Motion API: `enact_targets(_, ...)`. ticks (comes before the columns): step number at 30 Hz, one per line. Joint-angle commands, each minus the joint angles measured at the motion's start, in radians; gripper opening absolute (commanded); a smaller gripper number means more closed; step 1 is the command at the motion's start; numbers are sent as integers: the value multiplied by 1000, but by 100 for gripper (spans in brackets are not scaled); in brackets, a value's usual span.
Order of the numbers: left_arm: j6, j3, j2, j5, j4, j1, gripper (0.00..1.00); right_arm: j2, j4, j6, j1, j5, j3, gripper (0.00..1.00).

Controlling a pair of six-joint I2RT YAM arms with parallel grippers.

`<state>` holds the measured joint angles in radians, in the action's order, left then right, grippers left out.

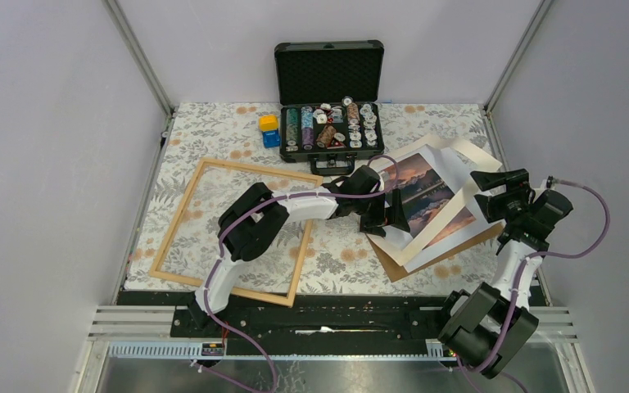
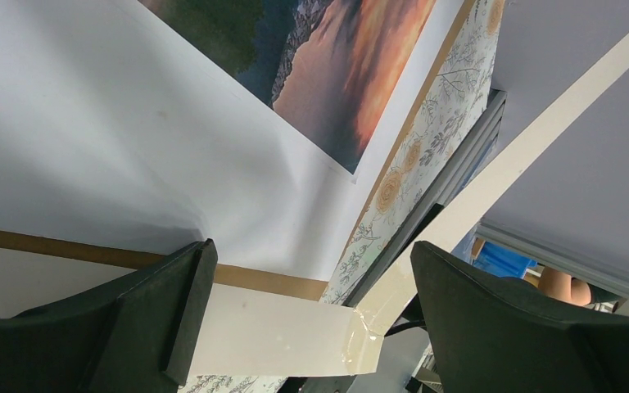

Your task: Put the photo into the frame

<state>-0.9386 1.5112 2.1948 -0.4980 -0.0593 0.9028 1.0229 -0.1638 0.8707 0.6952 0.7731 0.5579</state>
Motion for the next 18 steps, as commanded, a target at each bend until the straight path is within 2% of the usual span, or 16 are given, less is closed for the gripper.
enact_targets(1,45,-27,21,43,-56,-9,99,-34,49,-85,-9,-77,15,91)
enact_targets(5,39,-46,6,43,-36,-9,99,0,-5,-82,-21,-23,-12,83)
enact_targets(8,31,-53,5,32,-22,-13,99,-8,-1,-82,-39,-3,-14,83)
enact_targets(13,4,-72,9,-5,36,-28,99,-69,131,-74,-74,-52,13,84)
enact_targets(16,-16,-96,4,-36,73,-39,99,-115,287,-144,-84,-122,49,87)
enact_targets(18,-21,-104,-2,-48,90,-47,99,-144,315,-179,-84,-163,42,89)
